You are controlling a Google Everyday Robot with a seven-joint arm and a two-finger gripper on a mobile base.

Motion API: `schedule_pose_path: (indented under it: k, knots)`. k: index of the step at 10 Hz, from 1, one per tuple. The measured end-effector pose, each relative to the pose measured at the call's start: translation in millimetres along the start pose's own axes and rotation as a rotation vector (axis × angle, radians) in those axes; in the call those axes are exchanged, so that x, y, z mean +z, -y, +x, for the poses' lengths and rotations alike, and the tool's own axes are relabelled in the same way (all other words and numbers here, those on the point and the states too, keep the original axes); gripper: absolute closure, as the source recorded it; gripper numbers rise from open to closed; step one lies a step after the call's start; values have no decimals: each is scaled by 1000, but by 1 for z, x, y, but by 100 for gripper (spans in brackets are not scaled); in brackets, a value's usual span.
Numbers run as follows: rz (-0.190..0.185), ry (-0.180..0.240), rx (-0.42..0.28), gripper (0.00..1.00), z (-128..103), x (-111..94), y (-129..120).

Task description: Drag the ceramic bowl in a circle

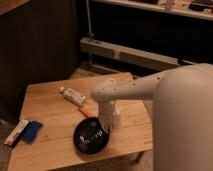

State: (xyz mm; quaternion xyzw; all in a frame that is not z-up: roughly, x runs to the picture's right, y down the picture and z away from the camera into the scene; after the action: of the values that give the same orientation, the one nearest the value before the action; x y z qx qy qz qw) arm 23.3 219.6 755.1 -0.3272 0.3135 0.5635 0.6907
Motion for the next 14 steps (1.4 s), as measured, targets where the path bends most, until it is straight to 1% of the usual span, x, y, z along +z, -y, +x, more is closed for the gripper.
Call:
schedule_pose_path:
  k: [2,3,5,7,8,11,12,13,14]
  knots:
    - [-1,-11,-60,100,20,4,3]
    - [-5,-16,-102,100,27,4,-3]
    - [-12,-16,-169,100,29,3,-21]
    - [-24,-14,-268,100,21,-2,-62]
    - [-29,-11,-305,100,15,-5,-81]
    - [-39,11,-452,100,-16,-18,-157]
    - [-39,18,-486,100,-25,-21,-175]
    - [-30,26,-520,100,-36,-23,-196]
    - [-12,37,-545,100,-51,-26,-213]
